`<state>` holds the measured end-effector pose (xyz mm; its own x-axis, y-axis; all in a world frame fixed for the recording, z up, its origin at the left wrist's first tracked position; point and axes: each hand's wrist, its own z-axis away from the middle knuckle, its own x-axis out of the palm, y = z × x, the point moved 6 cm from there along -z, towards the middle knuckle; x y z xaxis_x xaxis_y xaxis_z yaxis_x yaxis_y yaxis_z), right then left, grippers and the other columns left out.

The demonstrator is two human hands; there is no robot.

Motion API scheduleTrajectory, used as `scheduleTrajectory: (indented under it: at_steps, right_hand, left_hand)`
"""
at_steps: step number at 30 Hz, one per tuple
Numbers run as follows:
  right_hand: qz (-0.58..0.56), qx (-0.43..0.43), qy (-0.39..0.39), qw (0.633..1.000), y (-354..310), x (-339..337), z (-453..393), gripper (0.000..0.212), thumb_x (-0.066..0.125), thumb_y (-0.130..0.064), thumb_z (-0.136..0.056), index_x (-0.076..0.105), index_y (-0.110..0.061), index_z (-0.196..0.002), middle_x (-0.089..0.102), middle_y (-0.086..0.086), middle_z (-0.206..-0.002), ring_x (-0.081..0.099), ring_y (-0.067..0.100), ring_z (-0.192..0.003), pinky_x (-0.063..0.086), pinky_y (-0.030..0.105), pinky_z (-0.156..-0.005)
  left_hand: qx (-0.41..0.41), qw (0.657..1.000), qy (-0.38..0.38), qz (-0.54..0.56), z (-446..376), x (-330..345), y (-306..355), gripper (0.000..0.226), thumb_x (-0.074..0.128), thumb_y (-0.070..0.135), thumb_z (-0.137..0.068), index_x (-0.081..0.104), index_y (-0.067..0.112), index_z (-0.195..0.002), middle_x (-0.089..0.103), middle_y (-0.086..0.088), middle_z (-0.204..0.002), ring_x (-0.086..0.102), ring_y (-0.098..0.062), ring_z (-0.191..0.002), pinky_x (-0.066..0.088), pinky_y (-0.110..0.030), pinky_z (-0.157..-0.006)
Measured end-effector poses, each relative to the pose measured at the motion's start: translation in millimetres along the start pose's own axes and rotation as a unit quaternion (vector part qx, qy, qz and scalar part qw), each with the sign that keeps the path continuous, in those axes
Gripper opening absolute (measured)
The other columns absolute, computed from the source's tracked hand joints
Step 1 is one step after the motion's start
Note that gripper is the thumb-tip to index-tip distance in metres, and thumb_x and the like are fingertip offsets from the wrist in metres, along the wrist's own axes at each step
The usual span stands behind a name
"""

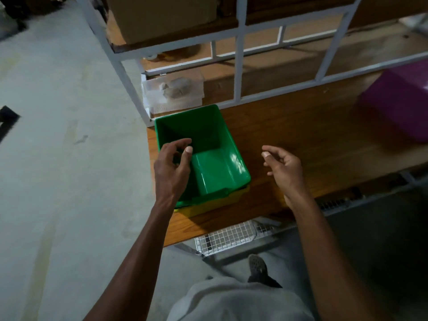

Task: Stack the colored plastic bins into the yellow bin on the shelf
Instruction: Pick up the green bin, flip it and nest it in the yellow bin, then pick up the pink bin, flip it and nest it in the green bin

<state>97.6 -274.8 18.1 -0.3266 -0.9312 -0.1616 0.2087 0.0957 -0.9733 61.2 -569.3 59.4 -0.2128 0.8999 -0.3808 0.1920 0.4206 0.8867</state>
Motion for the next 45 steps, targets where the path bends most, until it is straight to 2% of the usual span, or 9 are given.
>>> scheduleTrajectory:
  at_steps: [3,7,13,19,22,27,32,36,45]
  right_hand:
    - [-0.026,0.008,0.041,0.999,8,-37,19,0.025,0.061,-0.024,-0.104,0.071,-0.023,-0.127,0.072,-0.005,-0.117,0.068,0.014,-0.1,0.054,0.024,-0.07]
    - [-0.043,0.021,0.09,0.995,23,-91,37,0.022,0.059,-0.022,-0.105,0.072,-0.024,-0.122,0.074,-0.005,-0.112,0.069,0.012,-0.091,0.055,0.019,-0.066]
    - [-0.046,0.07,0.123,0.989,59,-188,54,0.021,0.057,-0.022,-0.105,0.074,-0.027,-0.118,0.076,-0.005,-0.107,0.069,0.012,-0.087,0.054,0.023,-0.068]
    - [-0.047,0.104,0.164,0.98,88,-299,47,0.017,0.059,-0.021,-0.105,0.074,-0.03,-0.107,0.077,0.001,-0.105,0.068,0.011,-0.078,0.051,0.02,-0.061]
    - [-0.042,0.118,0.179,0.976,98,-354,40,0.016,0.059,-0.023,-0.105,0.074,-0.03,-0.107,0.077,-0.001,-0.104,0.068,0.011,-0.079,0.052,0.025,-0.066]
    - [-0.053,0.14,0.2,0.968,116,-427,14,0.018,0.06,-0.021,-0.104,0.075,-0.027,-0.111,0.077,-0.001,-0.104,0.07,0.011,-0.079,0.053,0.023,-0.065]
    - [-0.063,0.146,0.203,0.966,124,-485,-35,0.019,0.061,-0.021,-0.104,0.075,-0.024,-0.116,0.077,0.001,-0.105,0.07,0.012,-0.081,0.053,0.022,-0.065]
    - [-0.048,0.129,0.2,0.97,119,-539,-93,0.02,0.06,-0.022,-0.104,0.075,-0.023,-0.117,0.077,-0.001,-0.104,0.069,0.009,-0.078,0.054,0.021,-0.066]
    - [-0.014,0.112,0.178,0.978,94,-637,-225,0.022,0.06,-0.024,-0.103,0.073,-0.027,-0.121,0.075,-0.006,-0.11,0.071,0.012,-0.096,0.054,0.023,-0.072]
  left_hand:
    - [0.027,0.997,-0.062,0.026,10,37,25,0.022,0.061,0.025,-0.104,0.07,0.021,-0.123,0.069,0.002,-0.121,0.065,-0.005,-0.104,0.056,-0.016,-0.08]
    - [0.03,0.988,-0.143,0.046,33,94,46,0.021,0.061,0.027,-0.105,0.074,0.019,-0.119,0.074,0.003,-0.109,0.066,-0.009,-0.087,0.047,-0.013,-0.063]
    - [-0.032,0.962,-0.257,0.086,75,201,76,0.022,0.057,0.026,-0.106,0.072,0.021,-0.122,0.07,0.002,-0.108,0.063,-0.008,-0.085,0.047,-0.02,-0.066]
    - [-0.109,0.934,-0.316,0.127,117,321,110,0.018,0.057,0.022,-0.105,0.073,0.022,-0.115,0.072,-0.003,-0.113,0.065,-0.022,-0.087,0.053,-0.028,-0.067]
    - [-0.141,0.922,-0.332,0.144,134,369,120,0.018,0.058,0.022,-0.104,0.074,0.023,-0.112,0.073,-0.006,-0.11,0.066,-0.023,-0.087,0.053,-0.031,-0.07]
    - [-0.197,0.906,-0.344,0.146,149,428,126,0.021,0.057,0.02,-0.104,0.073,0.018,-0.117,0.072,-0.009,-0.109,0.066,-0.015,-0.083,0.056,-0.02,-0.063]
    - [-0.234,0.909,-0.319,0.132,129,486,116,0.023,0.055,0.023,-0.106,0.074,0.021,-0.117,0.075,-0.008,-0.114,0.066,-0.032,-0.097,0.053,-0.039,-0.08]
    - [-0.258,0.91,-0.3,0.123,106,560,126,0.027,0.05,0.034,-0.108,0.073,0.024,-0.119,0.072,-0.002,-0.121,0.066,-0.03,-0.107,0.053,-0.043,-0.089]
    - [-0.205,0.915,-0.319,0.142,41,737,221,0.025,0.053,0.028,-0.108,0.07,0.018,-0.124,0.07,-0.001,-0.114,0.065,-0.018,-0.089,0.052,-0.033,-0.078]
